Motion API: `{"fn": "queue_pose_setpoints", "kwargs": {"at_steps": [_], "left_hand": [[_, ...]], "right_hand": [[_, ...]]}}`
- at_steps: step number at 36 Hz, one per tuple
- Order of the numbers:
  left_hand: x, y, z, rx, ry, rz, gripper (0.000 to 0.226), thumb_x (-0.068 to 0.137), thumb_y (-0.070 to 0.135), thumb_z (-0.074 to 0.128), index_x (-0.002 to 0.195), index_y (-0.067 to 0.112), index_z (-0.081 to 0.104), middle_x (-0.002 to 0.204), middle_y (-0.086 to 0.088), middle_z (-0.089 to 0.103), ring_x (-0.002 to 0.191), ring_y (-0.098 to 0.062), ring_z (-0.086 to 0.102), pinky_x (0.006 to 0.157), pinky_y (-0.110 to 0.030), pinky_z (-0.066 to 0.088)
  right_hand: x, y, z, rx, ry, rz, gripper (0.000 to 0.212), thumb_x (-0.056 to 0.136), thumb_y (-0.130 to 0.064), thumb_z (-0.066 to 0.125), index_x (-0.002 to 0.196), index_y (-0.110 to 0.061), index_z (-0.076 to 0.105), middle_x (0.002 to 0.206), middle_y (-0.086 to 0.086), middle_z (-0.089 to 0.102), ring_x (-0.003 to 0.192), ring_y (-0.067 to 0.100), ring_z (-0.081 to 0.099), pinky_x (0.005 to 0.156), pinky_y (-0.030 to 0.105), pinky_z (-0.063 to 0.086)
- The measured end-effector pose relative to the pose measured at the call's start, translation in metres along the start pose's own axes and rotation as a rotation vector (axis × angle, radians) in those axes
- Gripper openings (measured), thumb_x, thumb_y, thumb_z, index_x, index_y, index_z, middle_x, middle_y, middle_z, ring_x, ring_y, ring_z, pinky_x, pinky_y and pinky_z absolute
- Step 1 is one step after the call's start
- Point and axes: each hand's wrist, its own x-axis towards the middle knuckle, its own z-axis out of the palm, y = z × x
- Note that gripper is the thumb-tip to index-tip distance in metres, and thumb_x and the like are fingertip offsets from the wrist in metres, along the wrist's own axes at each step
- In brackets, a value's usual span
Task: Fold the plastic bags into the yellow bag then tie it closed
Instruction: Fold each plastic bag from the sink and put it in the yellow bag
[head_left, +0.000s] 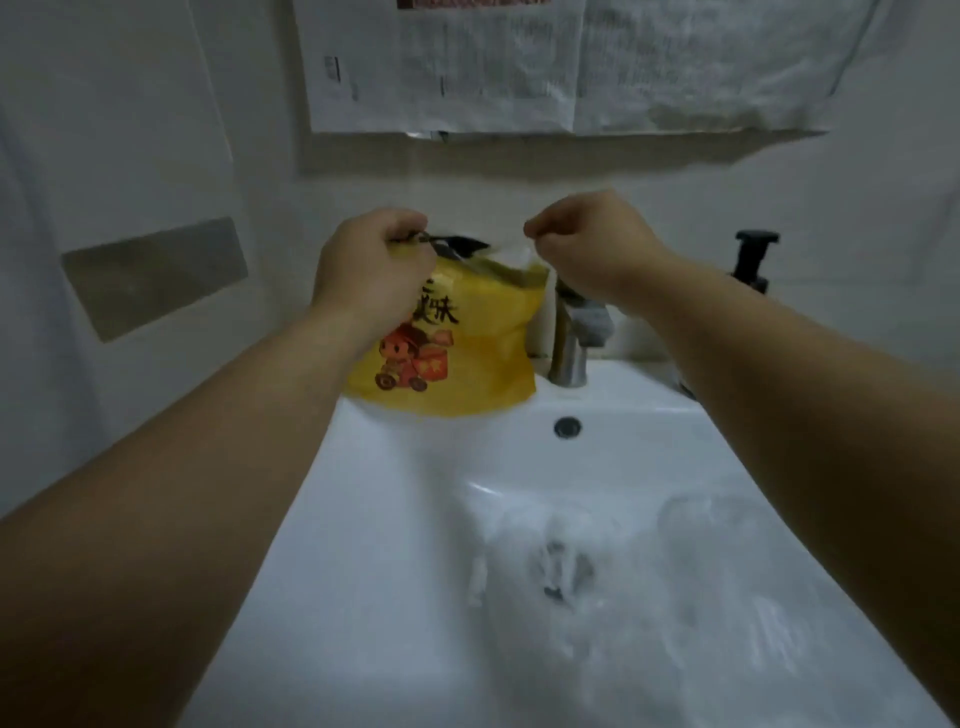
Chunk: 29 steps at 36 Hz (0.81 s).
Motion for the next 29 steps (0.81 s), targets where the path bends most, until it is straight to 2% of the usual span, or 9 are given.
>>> {"fn": "queue_pose_setpoints", "kwargs": {"at_steps": [3, 9, 13, 17, 19, 21, 23, 26, 29], "left_hand": [[-0.039, -0.001, 0.013, -0.047, -0.055, -0.035, 0.026, 0.092, 0.016, 0.060, 0.117, 0.020, 0.067, 0.109, 0.009, 0.062, 0.078, 0.001, 0.064, 0.071, -0.010, 0.051], [-0.119, -0.021, 0.053, -0.065, -0.311, -0.173, 0.022, 0.092, 0.018, 0.064, 0.113, 0.018, 0.069, 0.096, 0.007, 0.062, 0.091, -0.009, 0.056, 0.061, -0.003, 0.038], [-0.155, -0.035, 0.073, -0.056, -0.430, -0.223, 0.020, 0.092, 0.018, 0.063, 0.110, 0.018, 0.069, 0.102, 0.005, 0.063, 0.096, -0.010, 0.057, 0.074, -0.013, 0.039], [-0.163, -0.046, 0.073, 0.037, -0.514, -0.205, 0.020, 0.091, 0.020, 0.064, 0.110, 0.019, 0.070, 0.102, 0.006, 0.064, 0.101, -0.012, 0.060, 0.081, -0.018, 0.041], [-0.165, -0.049, 0.070, 0.093, -0.558, -0.198, 0.020, 0.091, 0.021, 0.063, 0.110, 0.019, 0.070, 0.102, 0.006, 0.064, 0.103, -0.013, 0.060, 0.083, -0.019, 0.041], [-0.167, -0.050, 0.067, 0.109, -0.603, -0.201, 0.021, 0.091, 0.021, 0.063, 0.111, 0.019, 0.070, 0.107, 0.006, 0.065, 0.102, -0.012, 0.060, 0.082, -0.019, 0.040], [-0.167, -0.049, 0.067, 0.069, -0.621, -0.223, 0.027, 0.091, 0.026, 0.064, 0.117, 0.020, 0.067, 0.119, 0.003, 0.064, 0.103, -0.011, 0.057, 0.082, -0.020, 0.039], [-0.164, -0.045, 0.069, -0.054, -0.651, -0.350, 0.063, 0.087, 0.050, 0.064, 0.141, 0.024, 0.046, 0.143, 0.003, 0.046, 0.121, -0.015, 0.048, 0.094, -0.028, 0.039], [-0.164, -0.036, 0.065, -0.232, -0.736, -0.505, 0.108, 0.061, 0.079, 0.066, 0.150, 0.029, 0.030, 0.151, 0.008, 0.038, 0.134, -0.022, 0.042, 0.107, -0.045, 0.036]], "right_hand": [[-0.041, 0.010, 0.004, -0.010, -0.011, 0.040, 0.031, 0.091, -0.009, 0.048, 0.114, -0.015, 0.068, 0.101, 0.003, 0.064, 0.071, 0.009, 0.052, 0.054, 0.010, 0.041], [-0.122, 0.053, 0.025, -0.079, -0.265, 0.268, 0.020, 0.091, -0.014, 0.055, 0.104, -0.010, 0.071, 0.079, -0.002, 0.063, 0.065, 0.009, 0.055, 0.059, 0.020, 0.047], [-0.165, 0.086, 0.039, -0.310, -0.630, 0.384, 0.063, 0.088, -0.035, 0.066, 0.143, -0.016, 0.042, 0.147, 0.004, 0.041, 0.129, 0.022, 0.044, 0.100, 0.028, 0.037], [-0.183, 0.105, 0.041, -0.599, -0.952, 0.556, 0.104, 0.079, -0.048, 0.072, 0.154, -0.015, 0.008, 0.156, 0.007, 0.027, 0.140, 0.027, 0.031, 0.108, 0.035, 0.031], [-0.183, 0.107, 0.040, -0.809, -1.047, 0.555, 0.070, 0.085, -0.039, 0.069, 0.141, -0.008, 0.041, 0.139, 0.010, 0.050, 0.123, 0.027, 0.051, 0.094, 0.027, 0.043], [-0.181, 0.110, 0.042, -0.817, -1.051, 0.457, 0.017, 0.091, -0.026, 0.062, 0.091, -0.009, 0.064, 0.087, 0.007, 0.063, 0.074, 0.018, 0.060, 0.067, 0.022, 0.050], [-0.178, 0.114, 0.043, -0.539, -0.858, 0.453, 0.016, 0.092, -0.020, 0.058, 0.079, -0.010, 0.058, 0.067, 0.002, 0.052, 0.056, 0.013, 0.048, 0.056, 0.025, 0.047], [-0.171, 0.104, 0.039, 0.397, -0.404, 0.612, 0.009, 0.094, -0.018, 0.056, 0.094, -0.010, 0.061, 0.076, 0.004, 0.056, 0.065, 0.015, 0.052, 0.060, 0.026, 0.046], [-0.168, 0.085, 0.032, 0.977, -0.334, 0.587, 0.010, 0.093, -0.014, 0.052, 0.090, -0.009, 0.060, 0.075, 0.007, 0.056, 0.065, 0.019, 0.053, 0.073, 0.038, 0.048]]}}
